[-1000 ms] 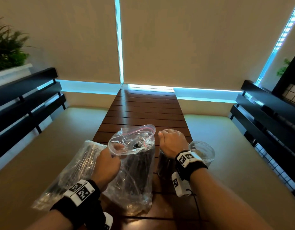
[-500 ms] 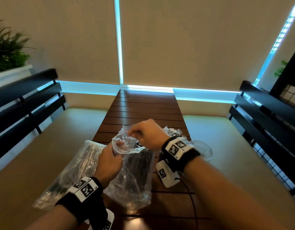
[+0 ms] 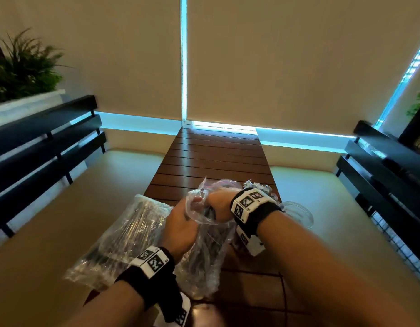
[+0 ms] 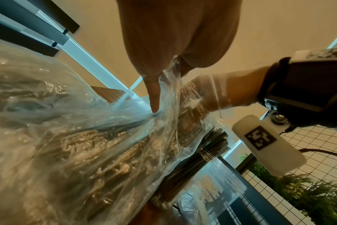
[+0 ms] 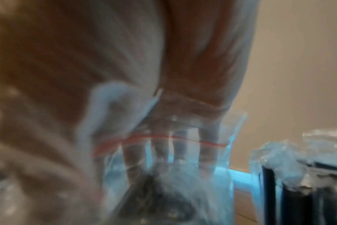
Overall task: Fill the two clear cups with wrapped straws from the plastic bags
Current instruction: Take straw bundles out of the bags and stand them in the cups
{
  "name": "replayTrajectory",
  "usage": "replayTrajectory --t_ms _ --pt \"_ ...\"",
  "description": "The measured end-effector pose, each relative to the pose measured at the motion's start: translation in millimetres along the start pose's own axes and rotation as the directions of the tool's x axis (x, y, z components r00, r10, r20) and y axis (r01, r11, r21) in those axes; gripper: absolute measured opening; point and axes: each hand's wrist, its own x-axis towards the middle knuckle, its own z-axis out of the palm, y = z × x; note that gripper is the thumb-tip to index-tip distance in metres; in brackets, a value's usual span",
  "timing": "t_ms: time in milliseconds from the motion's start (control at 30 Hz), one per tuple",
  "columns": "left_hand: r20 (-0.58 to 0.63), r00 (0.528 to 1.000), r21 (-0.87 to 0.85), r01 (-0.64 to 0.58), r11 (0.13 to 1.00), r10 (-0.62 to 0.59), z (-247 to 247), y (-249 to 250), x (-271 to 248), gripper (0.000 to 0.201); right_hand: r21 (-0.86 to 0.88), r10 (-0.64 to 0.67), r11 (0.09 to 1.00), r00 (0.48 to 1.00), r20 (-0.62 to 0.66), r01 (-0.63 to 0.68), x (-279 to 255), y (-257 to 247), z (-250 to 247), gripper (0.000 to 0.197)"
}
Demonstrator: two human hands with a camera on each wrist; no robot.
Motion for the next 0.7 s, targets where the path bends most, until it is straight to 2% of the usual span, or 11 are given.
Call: replayTrajectory --t_ms 100,167,267,400,467,567,600,700 --pt "0.071 0.997 -0.031 0.011 0.999 -0.009 7 -1 -1 0.028 -0.111 0.014 0.994 0.999 -0.028 -0.017 -5 2 7 0.045" --pt "0.077 0.997 -0.023 0.014 1.000 -0.012 8 -3 0 0.024 -0.219 -0.008 0.976 0.999 -0.032 0.001 -9 2 9 0.048" --pt "0.056 0.998 0.039 -0.005 0.999 0.003 4 -9 3 0.028 -0.264 -0.039 0.964 0.999 -0.027 0.031 -10 2 9 0.045" --pt "0.064 0.997 0.096 -0.058 0.994 0.052 -1 -14 1 0.027 -0.267 -0.144 0.956 0.987 -0.076 0.119 -13 1 9 0.026" --pt "0.131 0.991 0.147 -0.053 0.988 0.033 -4 -16 -1 0.036 -0.219 -0.140 0.968 0.988 -0.061 0.124 -15 1 10 0.020" --pt "0.294 0.956 0.221 -0.072 0.973 0.004 -7 -29 -1 0.072 -0.058 -0.120 0.991 0.992 -0.046 0.117 -21 2 0 0.014" --pt "0.305 0.952 0.229 -0.091 0.969 0.017 -8 -33 0 0.077 0.014 -0.119 0.993 0.991 -0.067 0.120 -24 3 -7 0.013" --pt "0.155 0.986 0.263 -0.107 0.959 0.068 -6 -44 3 0.066 0.336 -0.052 0.933 0.971 -0.233 0.130 -31 6 -23 0.017"
